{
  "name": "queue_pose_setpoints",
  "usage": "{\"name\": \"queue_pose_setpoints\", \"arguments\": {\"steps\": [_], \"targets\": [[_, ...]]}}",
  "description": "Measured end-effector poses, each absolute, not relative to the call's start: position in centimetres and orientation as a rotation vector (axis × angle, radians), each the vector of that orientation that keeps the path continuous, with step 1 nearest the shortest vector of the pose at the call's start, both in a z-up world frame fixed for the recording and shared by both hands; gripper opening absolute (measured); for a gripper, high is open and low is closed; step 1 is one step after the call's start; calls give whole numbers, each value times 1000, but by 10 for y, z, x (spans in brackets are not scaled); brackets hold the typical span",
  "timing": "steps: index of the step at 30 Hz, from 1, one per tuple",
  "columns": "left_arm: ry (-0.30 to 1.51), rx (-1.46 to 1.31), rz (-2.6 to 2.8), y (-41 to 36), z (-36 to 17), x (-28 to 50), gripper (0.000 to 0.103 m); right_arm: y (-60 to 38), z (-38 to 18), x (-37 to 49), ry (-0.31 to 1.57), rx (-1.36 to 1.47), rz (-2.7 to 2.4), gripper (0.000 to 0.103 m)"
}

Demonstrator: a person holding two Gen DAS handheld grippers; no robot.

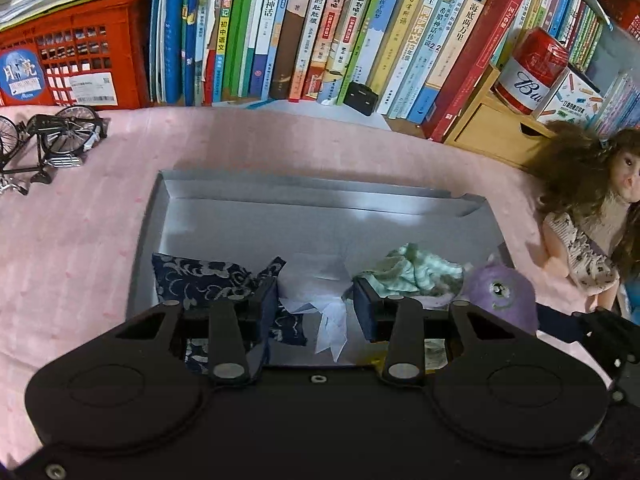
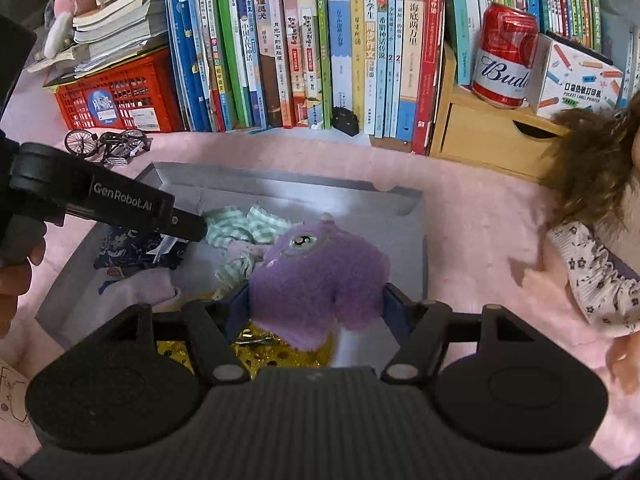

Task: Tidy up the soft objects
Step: 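Lower the tissue and plush into the tray and open both tools, then withdraw both open tools from the tray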

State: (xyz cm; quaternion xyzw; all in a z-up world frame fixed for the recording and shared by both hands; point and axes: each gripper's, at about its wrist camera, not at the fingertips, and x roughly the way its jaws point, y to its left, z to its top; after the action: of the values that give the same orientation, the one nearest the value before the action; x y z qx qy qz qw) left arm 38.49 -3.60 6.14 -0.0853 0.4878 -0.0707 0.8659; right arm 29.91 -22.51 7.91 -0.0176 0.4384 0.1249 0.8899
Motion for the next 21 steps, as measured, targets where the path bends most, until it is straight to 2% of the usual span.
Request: {"name": "queue_pose_setpoints", "arguments": {"steps": [1,3,5,7,21], "targets": [[1021,-170,-149,-37,61,384,39,-225,79,300,912,-39,260,80],[1015,-153,-150,-39,62,382,43,-226,78,300,913,-33,256,81],[1016,-151,-149,-39,63,381,50,-229,79,299,912,-9,260,84],[1013,-163,-145,-38,66,379,62,-231,81,297,907,21,265,87],[959,-140,-147,-31,99,337,73,-228,113,268,840,29,240,90]]}}
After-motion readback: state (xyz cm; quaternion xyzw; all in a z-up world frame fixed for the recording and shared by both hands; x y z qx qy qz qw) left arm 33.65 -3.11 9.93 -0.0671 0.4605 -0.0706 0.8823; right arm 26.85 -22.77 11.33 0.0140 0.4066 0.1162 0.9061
